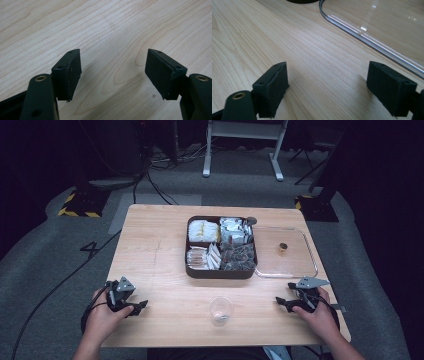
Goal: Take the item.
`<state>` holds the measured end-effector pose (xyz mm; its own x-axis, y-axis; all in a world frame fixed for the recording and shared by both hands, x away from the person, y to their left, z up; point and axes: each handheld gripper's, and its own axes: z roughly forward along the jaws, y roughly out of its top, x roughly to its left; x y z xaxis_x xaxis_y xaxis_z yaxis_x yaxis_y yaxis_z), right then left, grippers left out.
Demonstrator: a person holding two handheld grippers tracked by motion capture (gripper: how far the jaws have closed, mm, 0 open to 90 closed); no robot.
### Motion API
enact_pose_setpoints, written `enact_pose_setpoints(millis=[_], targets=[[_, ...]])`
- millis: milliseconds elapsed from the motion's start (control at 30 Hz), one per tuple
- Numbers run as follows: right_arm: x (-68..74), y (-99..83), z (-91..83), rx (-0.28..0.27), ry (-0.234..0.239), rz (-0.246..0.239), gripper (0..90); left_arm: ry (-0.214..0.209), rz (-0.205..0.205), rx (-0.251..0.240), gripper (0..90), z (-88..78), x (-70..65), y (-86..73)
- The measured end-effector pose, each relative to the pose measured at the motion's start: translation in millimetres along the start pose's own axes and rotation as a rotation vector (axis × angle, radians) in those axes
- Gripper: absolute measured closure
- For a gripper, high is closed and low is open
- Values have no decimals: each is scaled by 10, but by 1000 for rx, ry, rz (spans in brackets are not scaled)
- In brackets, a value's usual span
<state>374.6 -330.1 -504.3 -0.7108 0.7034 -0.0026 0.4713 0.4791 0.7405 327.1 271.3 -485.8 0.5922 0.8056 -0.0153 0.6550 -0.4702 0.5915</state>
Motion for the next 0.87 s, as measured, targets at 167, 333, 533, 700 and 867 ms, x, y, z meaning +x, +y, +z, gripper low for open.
enact_pose_setpoints(millis=[167,333,533,700,867], targets=[[0,0,0,0,0,0,175,-2,-6,-22,274,39,38,-63],[0,0,0,0,0,0,175,16,-20,-103,149,121,67,-119],[1,0,0,0,0,0,175,15,-22,-126,130,148,86,-120],[0,0,0,0,0,0,175,13,-24,-118,110,164,102,-98],[0,0,0,0,0,0,175,13,-22,-116,109,163,105,-96]])
